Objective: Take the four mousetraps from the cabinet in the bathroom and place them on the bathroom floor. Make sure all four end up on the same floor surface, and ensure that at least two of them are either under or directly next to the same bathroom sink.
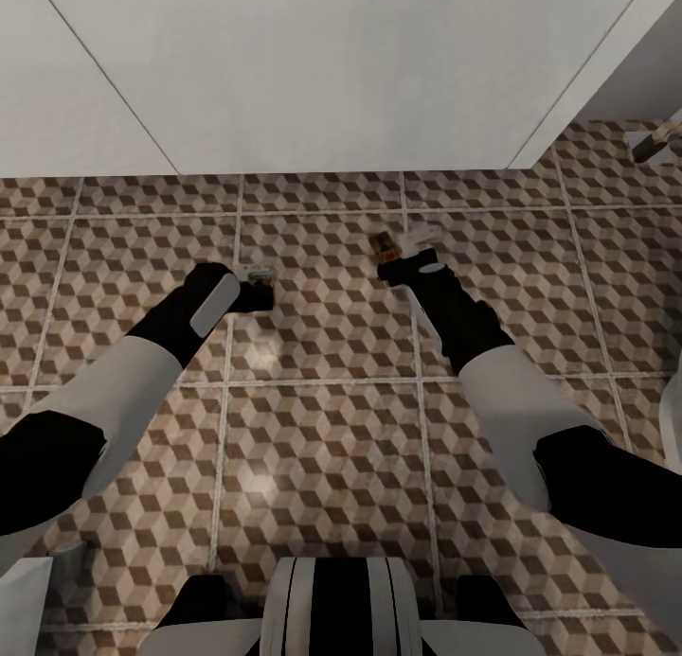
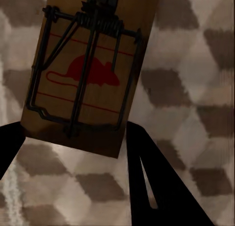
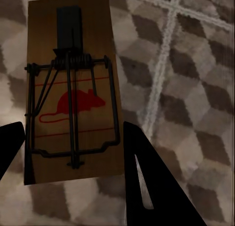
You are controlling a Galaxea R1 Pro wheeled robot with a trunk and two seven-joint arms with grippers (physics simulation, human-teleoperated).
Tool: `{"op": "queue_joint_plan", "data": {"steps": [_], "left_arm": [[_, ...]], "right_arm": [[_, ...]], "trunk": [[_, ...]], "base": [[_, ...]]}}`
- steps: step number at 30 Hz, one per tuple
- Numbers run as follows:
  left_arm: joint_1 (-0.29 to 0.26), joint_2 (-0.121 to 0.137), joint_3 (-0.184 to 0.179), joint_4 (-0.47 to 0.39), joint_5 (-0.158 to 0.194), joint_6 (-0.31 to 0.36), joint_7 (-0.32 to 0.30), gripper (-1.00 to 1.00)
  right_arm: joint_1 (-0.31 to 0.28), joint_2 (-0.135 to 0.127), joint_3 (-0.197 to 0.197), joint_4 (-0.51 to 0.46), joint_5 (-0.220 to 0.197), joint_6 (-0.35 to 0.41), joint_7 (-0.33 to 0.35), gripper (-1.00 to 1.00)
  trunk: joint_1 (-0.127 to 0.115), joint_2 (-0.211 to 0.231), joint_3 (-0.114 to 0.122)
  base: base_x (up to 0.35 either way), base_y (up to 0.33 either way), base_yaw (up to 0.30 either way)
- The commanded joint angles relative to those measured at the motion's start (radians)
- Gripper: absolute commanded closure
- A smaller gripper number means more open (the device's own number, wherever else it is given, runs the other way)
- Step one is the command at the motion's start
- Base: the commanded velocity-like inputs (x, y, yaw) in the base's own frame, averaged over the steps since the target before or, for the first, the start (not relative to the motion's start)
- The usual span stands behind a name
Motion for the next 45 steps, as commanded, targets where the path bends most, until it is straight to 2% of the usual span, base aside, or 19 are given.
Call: {"op": "queue_joint_plan", "data": {"steps": [1,8,11,16,19,22,25,27,29,45], "left_arm": [[-0.001,0.001,-0.007,-0.004,0.007,0.002,0.009,1.00],[-0.001,0.009,-0.008,-0.068,0.001,-0.029,-0.035,1.00],[-0.001,0.010,-0.008,-0.060,-0.023,-0.032,-0.044,1.00],[-0.001,0.004,-0.007,-0.036,-0.093,-0.036,-0.049,1.00],[-0.001,0.003,-0.007,-0.033,-0.107,-0.037,-0.051,1.00],[-0.001,0.005,-0.007,-0.037,-0.111,-0.040,-0.071,1.00],[-0.001,0.011,-0.008,-0.047,-0.114,-0.050,-0.152,1.00],[-0.001,0.024,-0.008,-0.060,-0.115,-0.055,-0.208,1.00],[-0.001,0.032,-0.008,-0.070,-0.116,-0.057,-0.228,1.00],[-0.001,0.041,-0.009,-0.085,-0.115,-0.059,-0.249,1.00]], "right_arm": [[0.000,-0.003,0.003,0.000,0.007,0.005,-0.004,1.00],[0.000,-0.019,0.003,0.002,0.007,-0.003,0.000,1.00],[0.000,-0.026,0.003,0.002,0.006,-0.004,0.000,1.00],[0.000,-0.030,0.003,-0.003,0.005,-0.005,0.000,1.00],[0.000,-0.030,0.003,-0.003,0.005,-0.005,0.000,1.00],[0.000,-0.030,0.003,-0.002,0.004,-0.006,0.000,1.00],[0.000,-0.031,0.003,-0.001,0.004,-0.016,0.000,1.00],[0.000,-0.031,0.004,0.001,0.003,-0.028,0.000,1.00],[0.000,-0.031,0.005,0.001,0.003,-0.035,0.001,1.00],[0.000,-0.033,0.007,0.002,0.004,-0.042,0.028,1.00]], "trunk": [[0.000,0.000,-0.001],[0.000,0.000,-0.001],[0.000,0.000,-0.001],[0.000,0.000,-0.001],[0.000,0.000,-0.001],[0.000,0.000,-0.001],[0.000,0.000,-0.001],[0.000,0.000,-0.001],[0.000,0.000,-0.001],[0.000,0.000,-0.001]], "base": [[0.000,0.000,0.000],[0.000,0.000,0.000],[0.000,0.000,0.000],[0.000,0.000,0.000],[0.000,0.000,0.000],[0.000,0.000,0.000],[0.000,0.000,0.000],[0.000,0.000,0.000],[0.000,0.000,0.000],[0.069,0.000,0.000]]}}
